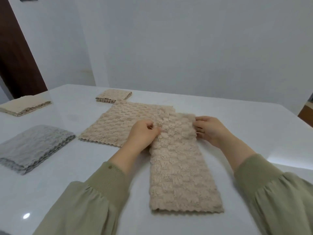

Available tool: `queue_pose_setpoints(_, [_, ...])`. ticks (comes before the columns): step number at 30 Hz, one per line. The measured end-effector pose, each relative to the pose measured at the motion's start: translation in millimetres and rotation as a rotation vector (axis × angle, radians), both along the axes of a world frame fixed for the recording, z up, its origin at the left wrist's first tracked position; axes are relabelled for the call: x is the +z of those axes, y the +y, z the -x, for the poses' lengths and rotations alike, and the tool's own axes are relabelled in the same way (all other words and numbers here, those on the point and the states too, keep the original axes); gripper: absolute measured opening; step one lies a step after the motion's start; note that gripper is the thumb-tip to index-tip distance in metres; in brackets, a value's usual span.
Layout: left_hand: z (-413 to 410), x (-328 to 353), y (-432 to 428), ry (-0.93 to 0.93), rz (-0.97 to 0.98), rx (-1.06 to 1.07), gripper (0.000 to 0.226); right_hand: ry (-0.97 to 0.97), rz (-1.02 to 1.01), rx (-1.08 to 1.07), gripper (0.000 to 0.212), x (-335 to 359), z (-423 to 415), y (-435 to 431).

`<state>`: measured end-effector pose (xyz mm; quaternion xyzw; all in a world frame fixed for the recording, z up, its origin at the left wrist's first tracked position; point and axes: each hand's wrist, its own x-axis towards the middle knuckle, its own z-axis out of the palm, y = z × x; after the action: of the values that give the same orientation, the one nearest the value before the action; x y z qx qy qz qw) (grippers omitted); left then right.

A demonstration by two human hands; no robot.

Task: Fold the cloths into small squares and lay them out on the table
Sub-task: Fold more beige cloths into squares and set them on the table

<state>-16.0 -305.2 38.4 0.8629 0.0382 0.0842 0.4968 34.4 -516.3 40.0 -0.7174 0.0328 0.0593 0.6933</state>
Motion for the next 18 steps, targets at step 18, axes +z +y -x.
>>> queue_pose_setpoints(18, [5.2, 23.9, 13.2, -0.123, 0.250, 0.079, 0.004, -0.020, 0.101, 0.199, 0.011, 23.3, -0.7, -7.2])
